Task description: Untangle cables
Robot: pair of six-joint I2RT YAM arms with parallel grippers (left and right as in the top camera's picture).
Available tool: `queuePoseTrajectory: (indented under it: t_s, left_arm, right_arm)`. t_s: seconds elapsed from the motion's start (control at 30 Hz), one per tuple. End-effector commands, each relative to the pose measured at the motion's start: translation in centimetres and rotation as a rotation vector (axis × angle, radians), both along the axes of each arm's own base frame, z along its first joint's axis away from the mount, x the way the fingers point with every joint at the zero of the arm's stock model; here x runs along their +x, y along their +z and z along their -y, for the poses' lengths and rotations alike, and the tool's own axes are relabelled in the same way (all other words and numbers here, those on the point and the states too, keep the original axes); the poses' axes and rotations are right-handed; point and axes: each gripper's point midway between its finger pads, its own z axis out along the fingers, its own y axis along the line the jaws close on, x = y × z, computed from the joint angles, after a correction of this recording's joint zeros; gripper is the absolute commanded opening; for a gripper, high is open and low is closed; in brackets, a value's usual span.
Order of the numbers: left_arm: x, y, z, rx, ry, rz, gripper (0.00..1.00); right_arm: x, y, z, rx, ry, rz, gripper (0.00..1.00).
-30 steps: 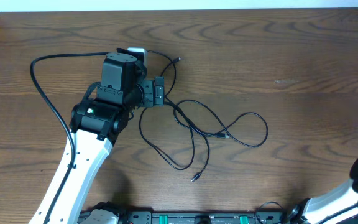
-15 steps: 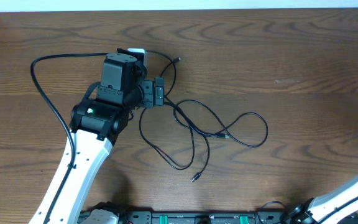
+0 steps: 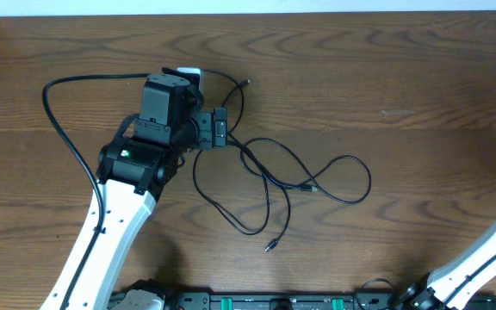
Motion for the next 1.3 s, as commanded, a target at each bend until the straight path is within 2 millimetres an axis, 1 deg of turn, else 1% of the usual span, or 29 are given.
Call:
queuePoseTrajectory:
  t_s: [0.0, 0.03, 0.07, 0.17, 0.3, 0.37, 0.43, 0.5, 0.57, 0.67, 0.7, 0.73, 0.77, 0.8, 0.83, 0.9, 0.93, 0.97, 1.03, 1.17, 1.27]
  left_arm:
    - [0.2, 0.0, -0.2, 0.018, -0.005, 0.002, 0.96]
    - [0.2, 0.0, -0.2, 0.018, -0.005, 0.002, 0.95]
    - [0.2, 0.0, -0.2, 0.018, -0.005, 0.002, 0.96]
    - [0.2, 0.0, -0.2, 0.018, -0.005, 0.002, 0.96]
    - [0.2, 0.0, -0.2, 0.019, -0.004, 0.001, 0.96]
    - [0.2, 0.0, -0.2, 0.019, -0.004, 0.001, 0.96]
    - [0.2, 0.0, -0.2, 0.019, -0.004, 0.001, 0.96]
    - [0.2, 0.0, -0.2, 0.019, -0.004, 0.001, 0.96]
    - [0.2, 0.0, -0.2, 0.019, -0.004, 0.001, 0.96]
    - [0.2, 0.0, -0.2, 0.019, -0.005, 0.001, 0.96]
    - [0.2, 0.0, -0.2, 0.019, -0.004, 0.001, 0.96]
    - [0.2, 0.0, -0.2, 0.019, -0.005, 0.001, 0.96]
    - [0.2, 0.0, -0.2, 0.019, -0.005, 0.001, 0.96]
    - [0.2, 0.0, -0.2, 0.019, -0.005, 0.001, 0.96]
    - [0.2, 0.0, -0.2, 0.019, -0.005, 0.000, 0.96]
    - [0.2, -0.1, -0.2, 0.020, -0.005, -0.002, 0.96]
    - [0.2, -0.2, -0.2, 0.021, -0.005, -0.003, 0.96]
    - [0.2, -0.3, -0.2, 0.022, -0.005, -0.008, 0.96]
    - [0.2, -0.6, -0.2, 0.033, -0.014, -0.017, 0.96]
    - [-0.4, -1.8, -0.4, 0.061, -0.028, -0.068, 0.96]
    - [-0.9, -2.8, -0.5, 0.074, -0.029, -0.116, 0.96]
  right_arm:
    - [0.3, 0.8, 0.0, -0.023, 0.035, -0.002, 0.58]
    - [0.3, 0.9, -0.1, -0.023, 0.044, -0.005, 0.82]
    - [0.3, 0.8, -0.2, -0.021, 0.053, -0.010, 0.99]
    - [0.2, 0.7, -0.6, -0.001, 0.064, -0.010, 0.99]
    - [1.1, 1.0, -2.0, 0.056, 0.099, 0.037, 0.99]
    - [1.5, 1.7, -2.6, 0.064, 0.113, 0.055, 0.99]
    - [1.7, 3.1, -3.0, 0.051, 0.117, 0.073, 0.99]
    - [2.2, 5.2, -3.6, 0.035, 0.125, 0.112, 0.99]
    - [2.7, 7.9, -4.3, 0.011, 0.131, 0.168, 0.99]
    - [3.1, 12.9, -5.4, -0.046, 0.147, 0.255, 0.99]
    - [3.2, 15.0, -6.2, -0.062, 0.165, 0.293, 0.99]
    - [3.3, 16.5, -7.0, -0.068, 0.183, 0.322, 0.99]
    - [3.4, 18.1, -8.2, -0.065, 0.210, 0.357, 0.99]
    - [3.6, 19.8, -10.1, -0.051, 0.253, 0.397, 0.99]
    - [3.6, 21.0, -11.5, -0.042, 0.283, 0.419, 0.99]
    - [3.6, 22.4, -14.6, -0.022, 0.358, 0.432, 0.99]
    - [3.6, 22.8, -16.1, -0.016, 0.396, 0.425, 0.99]
    - [3.5, 22.9, -17.7, -0.009, 0.435, 0.410, 0.99]
    - [3.4, 22.5, -21.0, 0.015, 0.524, 0.362, 0.99]
    - [2.4, 20.3, -27.6, 0.116, 0.653, 0.236, 0.99]
    - [1.2, 18.9, -32.5, 0.161, 0.774, 0.130, 0.99]
